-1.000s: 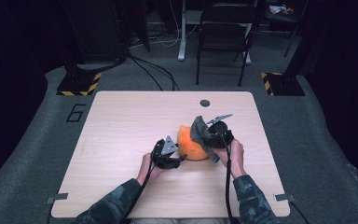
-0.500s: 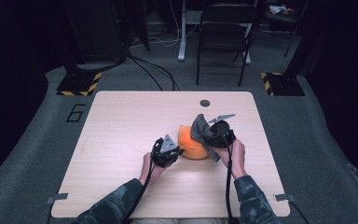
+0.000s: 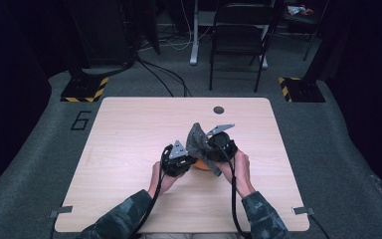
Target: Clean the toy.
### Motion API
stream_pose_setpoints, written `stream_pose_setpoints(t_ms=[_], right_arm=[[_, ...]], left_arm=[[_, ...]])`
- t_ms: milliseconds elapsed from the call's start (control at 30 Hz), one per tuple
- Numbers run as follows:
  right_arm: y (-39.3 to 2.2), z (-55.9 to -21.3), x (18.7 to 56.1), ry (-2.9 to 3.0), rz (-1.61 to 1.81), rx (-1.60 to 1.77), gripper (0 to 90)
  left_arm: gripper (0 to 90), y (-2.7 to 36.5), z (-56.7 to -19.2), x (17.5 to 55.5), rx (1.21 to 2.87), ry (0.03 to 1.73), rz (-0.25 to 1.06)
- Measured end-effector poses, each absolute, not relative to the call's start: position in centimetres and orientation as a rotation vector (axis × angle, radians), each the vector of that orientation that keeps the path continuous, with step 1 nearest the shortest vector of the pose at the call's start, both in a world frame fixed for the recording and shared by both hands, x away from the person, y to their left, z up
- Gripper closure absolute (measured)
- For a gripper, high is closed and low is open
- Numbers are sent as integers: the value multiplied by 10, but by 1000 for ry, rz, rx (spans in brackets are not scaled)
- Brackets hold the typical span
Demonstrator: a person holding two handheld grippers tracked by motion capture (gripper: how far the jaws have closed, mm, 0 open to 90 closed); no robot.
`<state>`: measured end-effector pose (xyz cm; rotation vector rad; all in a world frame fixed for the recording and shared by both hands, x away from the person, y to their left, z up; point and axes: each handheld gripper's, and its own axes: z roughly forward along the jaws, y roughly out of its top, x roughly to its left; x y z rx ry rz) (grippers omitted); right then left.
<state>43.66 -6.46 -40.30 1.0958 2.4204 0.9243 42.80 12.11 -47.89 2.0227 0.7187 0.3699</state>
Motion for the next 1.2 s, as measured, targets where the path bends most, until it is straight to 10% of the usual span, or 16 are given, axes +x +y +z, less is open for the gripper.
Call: stream_pose_setpoints(t_ms=[1200], right_arm=[[-126, -440, 474, 2440, 786, 1410, 742]], left_arm=[[804, 130, -487, 437, 2018, 711, 335]])
